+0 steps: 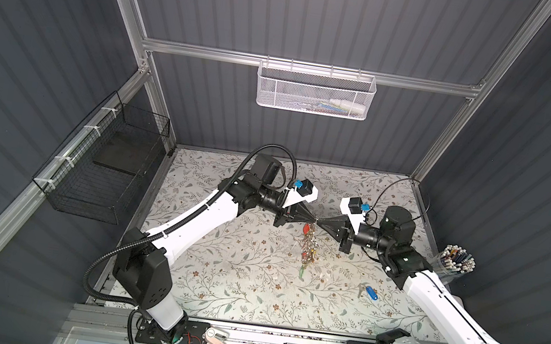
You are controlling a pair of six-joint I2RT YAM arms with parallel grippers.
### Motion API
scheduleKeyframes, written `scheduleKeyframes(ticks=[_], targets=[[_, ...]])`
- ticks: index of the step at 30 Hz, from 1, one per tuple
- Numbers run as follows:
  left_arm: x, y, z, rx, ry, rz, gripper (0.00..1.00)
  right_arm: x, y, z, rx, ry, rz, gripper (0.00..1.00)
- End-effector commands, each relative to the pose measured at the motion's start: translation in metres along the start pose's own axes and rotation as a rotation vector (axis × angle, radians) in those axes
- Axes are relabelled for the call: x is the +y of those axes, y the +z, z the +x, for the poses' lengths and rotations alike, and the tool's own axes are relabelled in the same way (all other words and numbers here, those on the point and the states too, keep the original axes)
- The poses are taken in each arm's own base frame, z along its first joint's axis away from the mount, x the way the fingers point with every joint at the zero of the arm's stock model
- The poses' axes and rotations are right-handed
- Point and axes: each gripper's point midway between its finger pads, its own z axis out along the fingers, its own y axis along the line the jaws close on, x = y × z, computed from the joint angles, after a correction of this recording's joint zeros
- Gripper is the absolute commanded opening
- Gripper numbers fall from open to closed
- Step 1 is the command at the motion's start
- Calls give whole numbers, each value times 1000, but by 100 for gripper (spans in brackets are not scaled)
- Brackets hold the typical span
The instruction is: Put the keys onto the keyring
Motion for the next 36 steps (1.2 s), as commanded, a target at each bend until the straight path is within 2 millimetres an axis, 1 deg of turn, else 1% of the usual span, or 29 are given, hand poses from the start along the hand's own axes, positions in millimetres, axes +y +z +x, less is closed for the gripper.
scheduleKeyframes(ticks=[1, 3, 4, 6, 8, 11, 13, 16, 19, 26, 33, 36], targets=[[3, 0, -10, -36, -2, -19, 0, 4, -1, -12, -37, -22, -18, 1], [6, 1, -10, -67, -31, -44, 0, 0, -2, -16, -48, -9, 11, 19], [8, 0, -12, -88, -40, -55, 0, -2, -3, -17, -53, -7, 28, 27], [9, -1, -17, -117, -47, -77, 0, -8, -9, -23, -80, -4, 80, 33], [11, -4, -23, -154, -51, -106, 0, -16, -18, -32, -122, 22, 131, 35], [11, -10, -32, -209, -57, -143, 0, -23, -32, -46, -197, 85, 172, 38], [11, -16, -41, -269, -59, -170, 0, -30, -39, -50, -229, 144, 215, 41], [9, -26, -50, -365, -65, -216, 0, -39, -43, -48, -236, 218, 265, 42], [8, -35, -55, -442, -78, -257, 0, -44, -44, -42, -228, 271, 283, 44], [9, -52, -66, -617, -113, -316, 0, -42, -39, -38, -224, 308, 240, 49], [2, -58, -72, -742, -139, -329, 0, -37, -37, -39, -231, 310, 196, 53], [-2, -53, -72, -759, -131, -332, 0, -33, -35, -41, -239, 304, 166, 53]])
